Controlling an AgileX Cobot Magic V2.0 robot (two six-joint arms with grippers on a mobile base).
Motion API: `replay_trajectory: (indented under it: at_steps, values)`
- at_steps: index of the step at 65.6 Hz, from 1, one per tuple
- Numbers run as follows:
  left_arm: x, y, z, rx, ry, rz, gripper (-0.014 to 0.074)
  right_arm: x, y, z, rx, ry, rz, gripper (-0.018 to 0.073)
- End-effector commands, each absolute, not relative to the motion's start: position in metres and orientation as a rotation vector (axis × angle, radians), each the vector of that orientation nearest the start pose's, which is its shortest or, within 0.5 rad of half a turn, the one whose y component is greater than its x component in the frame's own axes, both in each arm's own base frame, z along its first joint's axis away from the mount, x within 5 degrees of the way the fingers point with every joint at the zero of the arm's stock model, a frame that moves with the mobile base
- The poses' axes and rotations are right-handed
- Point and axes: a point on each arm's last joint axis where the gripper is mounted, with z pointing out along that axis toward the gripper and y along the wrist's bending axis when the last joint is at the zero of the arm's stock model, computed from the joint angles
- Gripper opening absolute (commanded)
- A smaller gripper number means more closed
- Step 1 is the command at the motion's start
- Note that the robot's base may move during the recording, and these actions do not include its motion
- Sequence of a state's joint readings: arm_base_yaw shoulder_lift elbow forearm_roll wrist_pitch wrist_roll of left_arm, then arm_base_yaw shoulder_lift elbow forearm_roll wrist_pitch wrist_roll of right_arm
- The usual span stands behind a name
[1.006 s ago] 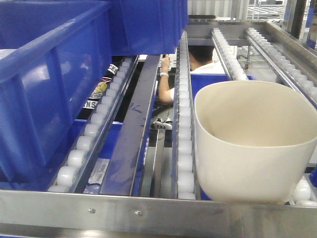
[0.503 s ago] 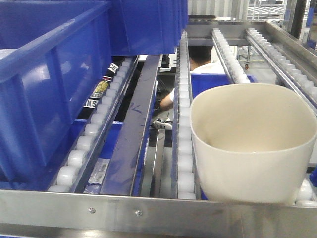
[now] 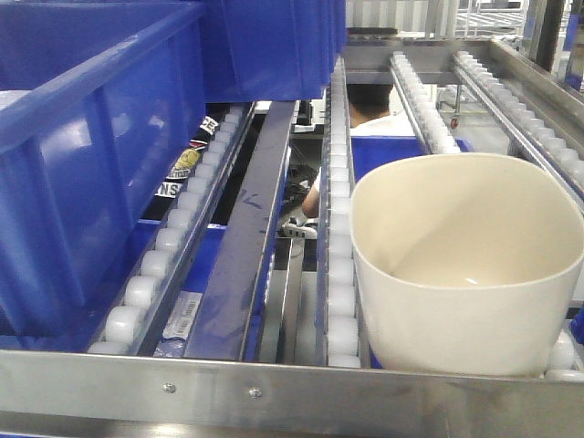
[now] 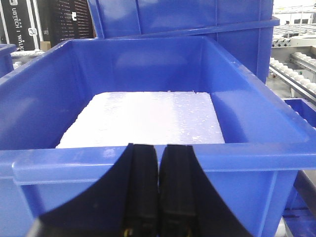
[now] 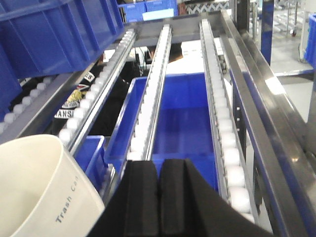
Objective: Move white bin to right shelf second layer
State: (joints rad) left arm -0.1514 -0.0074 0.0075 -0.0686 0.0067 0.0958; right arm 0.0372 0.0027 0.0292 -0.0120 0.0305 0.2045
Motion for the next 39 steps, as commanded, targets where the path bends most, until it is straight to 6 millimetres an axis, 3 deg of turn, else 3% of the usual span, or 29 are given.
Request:
replay_trajectory:
  at_steps: [1, 39]
  values:
    - [0.055, -0.008, 0.2078, 0.115, 1.42, -0.11, 0.0085, 0.0536, 0.0014, 0.213, 0.114, 1.434, 0.173, 0.0055]
    - [0.055, -0.008, 0.2078, 0.115, 1.42, -0.11, 0.0085, 0.0541, 0.0012, 0.2109, 0.118, 1.458, 0.169, 0.0055]
